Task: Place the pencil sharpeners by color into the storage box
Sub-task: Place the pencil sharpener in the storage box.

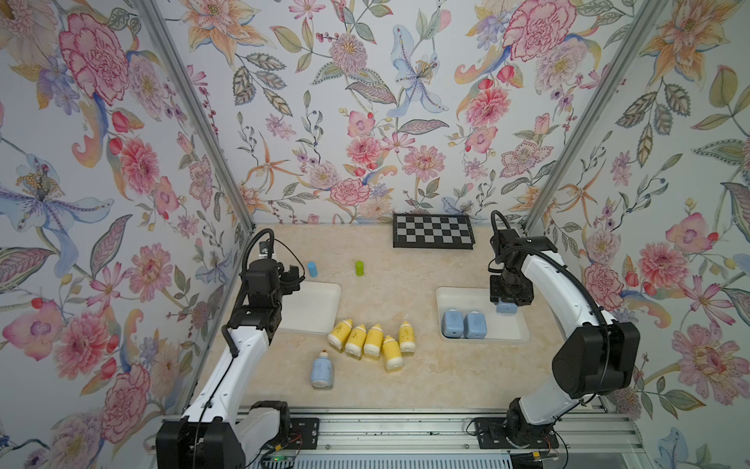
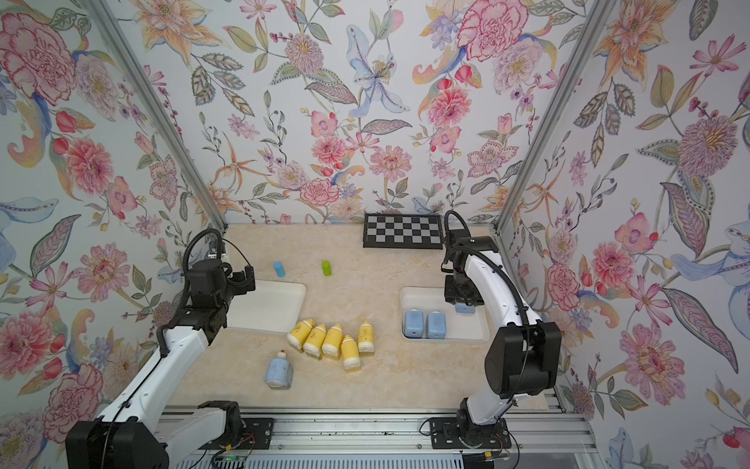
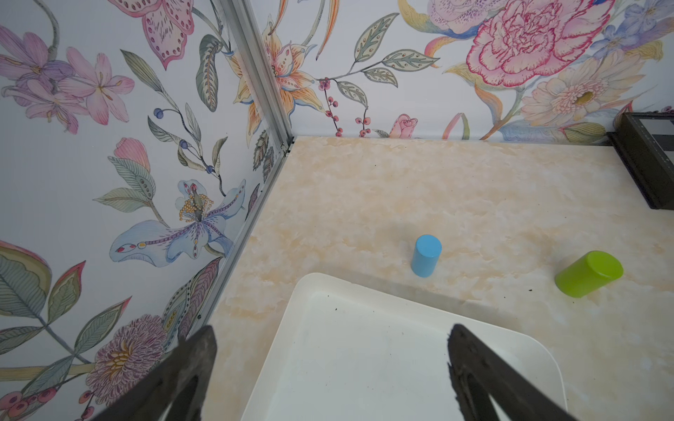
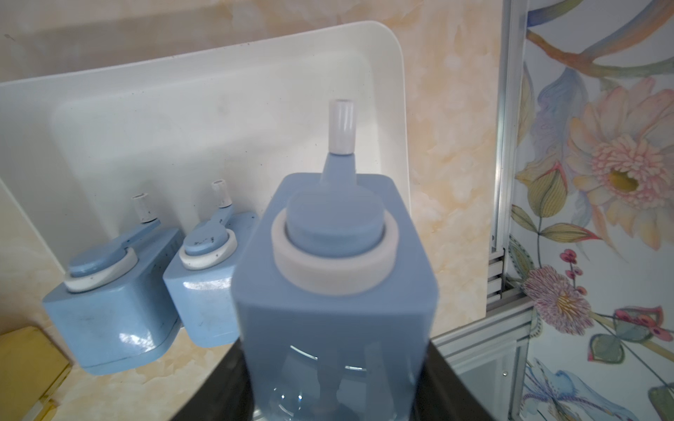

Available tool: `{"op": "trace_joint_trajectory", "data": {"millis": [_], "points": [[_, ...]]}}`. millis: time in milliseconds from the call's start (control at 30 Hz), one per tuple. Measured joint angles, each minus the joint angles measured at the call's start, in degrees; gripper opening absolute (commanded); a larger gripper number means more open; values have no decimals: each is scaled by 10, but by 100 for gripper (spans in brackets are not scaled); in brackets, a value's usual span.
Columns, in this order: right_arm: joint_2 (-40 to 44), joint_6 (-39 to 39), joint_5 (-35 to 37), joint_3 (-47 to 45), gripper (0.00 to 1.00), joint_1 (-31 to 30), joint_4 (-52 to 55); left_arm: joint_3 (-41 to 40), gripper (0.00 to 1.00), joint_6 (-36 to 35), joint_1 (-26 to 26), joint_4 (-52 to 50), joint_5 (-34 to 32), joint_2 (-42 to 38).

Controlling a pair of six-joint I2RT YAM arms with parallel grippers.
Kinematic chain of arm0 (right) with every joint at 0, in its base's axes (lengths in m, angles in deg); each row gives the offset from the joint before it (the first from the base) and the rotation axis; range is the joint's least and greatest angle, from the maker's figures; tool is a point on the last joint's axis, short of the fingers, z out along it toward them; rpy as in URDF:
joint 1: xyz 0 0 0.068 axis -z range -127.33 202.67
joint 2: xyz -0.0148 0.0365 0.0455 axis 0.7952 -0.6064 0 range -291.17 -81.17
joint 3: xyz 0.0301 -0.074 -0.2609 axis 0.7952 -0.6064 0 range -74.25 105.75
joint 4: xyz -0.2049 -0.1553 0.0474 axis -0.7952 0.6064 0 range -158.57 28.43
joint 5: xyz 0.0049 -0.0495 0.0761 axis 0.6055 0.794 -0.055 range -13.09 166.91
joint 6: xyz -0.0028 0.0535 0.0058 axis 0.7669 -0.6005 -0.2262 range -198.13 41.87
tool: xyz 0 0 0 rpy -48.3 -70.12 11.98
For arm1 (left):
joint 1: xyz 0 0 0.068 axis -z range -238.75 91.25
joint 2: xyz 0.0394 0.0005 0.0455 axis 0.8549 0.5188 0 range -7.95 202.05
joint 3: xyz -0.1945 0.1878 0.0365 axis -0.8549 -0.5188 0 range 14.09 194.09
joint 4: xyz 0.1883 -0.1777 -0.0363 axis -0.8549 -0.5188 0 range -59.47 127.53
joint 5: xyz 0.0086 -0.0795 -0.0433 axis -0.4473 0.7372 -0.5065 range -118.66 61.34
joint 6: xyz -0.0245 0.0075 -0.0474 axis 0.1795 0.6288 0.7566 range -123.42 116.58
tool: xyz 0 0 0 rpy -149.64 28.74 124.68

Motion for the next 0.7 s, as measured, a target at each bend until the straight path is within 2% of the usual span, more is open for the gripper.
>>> {"op": "trace_joint_trajectory", "data": {"millis": [700], "points": [[-59,49,34,-56,50,44,-12,0,99,0,0,0,2,-1]]}}
